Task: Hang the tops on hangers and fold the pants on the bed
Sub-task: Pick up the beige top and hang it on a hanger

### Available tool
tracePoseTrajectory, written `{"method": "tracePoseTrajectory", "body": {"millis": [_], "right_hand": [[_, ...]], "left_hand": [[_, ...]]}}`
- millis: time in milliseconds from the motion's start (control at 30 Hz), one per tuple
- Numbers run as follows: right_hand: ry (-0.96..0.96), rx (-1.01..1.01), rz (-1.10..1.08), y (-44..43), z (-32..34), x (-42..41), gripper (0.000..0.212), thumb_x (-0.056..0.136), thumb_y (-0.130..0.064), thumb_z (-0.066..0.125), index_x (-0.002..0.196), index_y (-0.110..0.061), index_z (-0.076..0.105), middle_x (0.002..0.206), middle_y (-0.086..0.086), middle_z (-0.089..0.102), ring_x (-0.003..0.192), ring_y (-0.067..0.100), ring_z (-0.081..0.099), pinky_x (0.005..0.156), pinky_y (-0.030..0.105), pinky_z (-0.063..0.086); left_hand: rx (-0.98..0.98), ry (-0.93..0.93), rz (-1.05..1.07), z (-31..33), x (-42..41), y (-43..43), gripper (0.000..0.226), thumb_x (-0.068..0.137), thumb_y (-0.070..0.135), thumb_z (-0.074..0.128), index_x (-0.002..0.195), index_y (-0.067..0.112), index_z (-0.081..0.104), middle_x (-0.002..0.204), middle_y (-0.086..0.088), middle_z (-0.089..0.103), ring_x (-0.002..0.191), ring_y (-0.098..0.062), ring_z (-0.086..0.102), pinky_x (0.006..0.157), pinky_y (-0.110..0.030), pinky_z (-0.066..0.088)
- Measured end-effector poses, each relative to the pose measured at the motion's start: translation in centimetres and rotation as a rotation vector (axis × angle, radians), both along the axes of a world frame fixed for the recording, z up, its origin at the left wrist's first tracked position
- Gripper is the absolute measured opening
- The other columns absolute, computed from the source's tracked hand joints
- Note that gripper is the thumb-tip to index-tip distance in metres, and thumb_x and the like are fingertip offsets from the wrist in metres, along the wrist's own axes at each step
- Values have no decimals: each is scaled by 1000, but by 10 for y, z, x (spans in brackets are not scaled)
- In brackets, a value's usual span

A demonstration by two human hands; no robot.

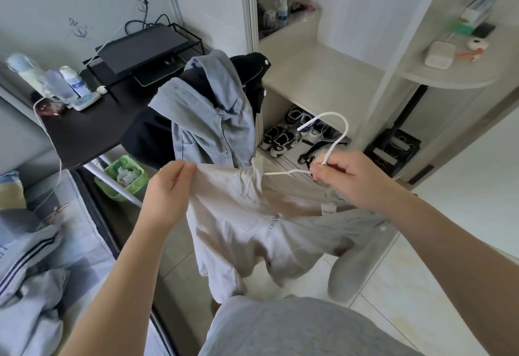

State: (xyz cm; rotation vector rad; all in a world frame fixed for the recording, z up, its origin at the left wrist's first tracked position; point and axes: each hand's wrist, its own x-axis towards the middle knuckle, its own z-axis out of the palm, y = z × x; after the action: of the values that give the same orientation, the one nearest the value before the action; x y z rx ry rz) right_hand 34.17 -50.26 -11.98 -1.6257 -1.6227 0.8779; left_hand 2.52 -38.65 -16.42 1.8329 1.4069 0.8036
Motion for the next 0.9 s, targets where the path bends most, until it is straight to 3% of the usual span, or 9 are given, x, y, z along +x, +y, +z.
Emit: {"method": "tracePoseTrajectory", "body": {"millis": [133,233,333,467,567,633,700,800,900], "right_hand": [[71,39,-29,-2,-2,-3,29,99,-23,59,71,-26,64,60,16,45,51,11,37,51,24,31],[60,35,-18,0,-4,-10,27,99,-23,60,73,-21,65,57,10,45,50,9,37,51,23,31],[52,48,8,7,-2,-20,33,99,-24,61,67,-30,63,53,-4,42,48,6,35,49,21,29],[-13,66,11,16,-1,-26,38,99,-27,62,62,-26,53,50,-13,47,46,4,37,49,15,31],[-74,67,-22,11,-5,-11,5,94,-31,67,98,-28,67,80,-19,66,70,-2,58,69,15,42],[-206,23,-69,2,-17,12,51,87,-39,74,133,-27,55,119,-14,64,109,1,58,95,24,43],[-241,-112,-144,-11,-35,33,74,82,-39,80,144,-25,43,135,-9,55,121,8,52,104,31,40],[-135,-301,-292,-23,-67,48,42,88,-26,75,125,-15,58,119,3,66,107,22,62,98,43,48],[-89,-212,-435,-24,-85,49,18,94,-12,65,81,0,60,74,12,58,70,26,53,69,37,42]], "left_hand": [[-22,11,-9,6,5,-3,33,104,31,44,79,20,63,77,12,63,76,-3,57,73,-27,43],[22,42,-271,22,16,-12,30,96,54,51,97,32,71,97,18,70,95,1,63,81,-18,47],[158,295,-433,26,35,-21,30,91,46,66,83,17,66,69,3,60,66,-11,55,62,-34,45],[264,236,-445,27,58,-30,41,100,24,60,68,7,41,55,2,35,53,-17,34,51,-40,33],[266,162,-375,21,50,-26,41,100,19,60,66,6,39,54,4,31,51,-15,30,50,-35,28],[254,116,-287,19,37,-22,40,100,17,60,66,6,41,52,-2,32,50,-14,31,49,-35,29],[261,76,-208,18,25,-19,41,100,18,59,66,10,40,51,0,32,48,-11,31,48,-31,28],[272,40,-169,18,14,-14,38,100,19,59,66,12,43,52,7,35,48,-10,33,47,-24,27],[264,58,-164,16,11,-11,38,101,20,58,67,8,45,53,7,32,49,-10,31,48,-24,27]]}}
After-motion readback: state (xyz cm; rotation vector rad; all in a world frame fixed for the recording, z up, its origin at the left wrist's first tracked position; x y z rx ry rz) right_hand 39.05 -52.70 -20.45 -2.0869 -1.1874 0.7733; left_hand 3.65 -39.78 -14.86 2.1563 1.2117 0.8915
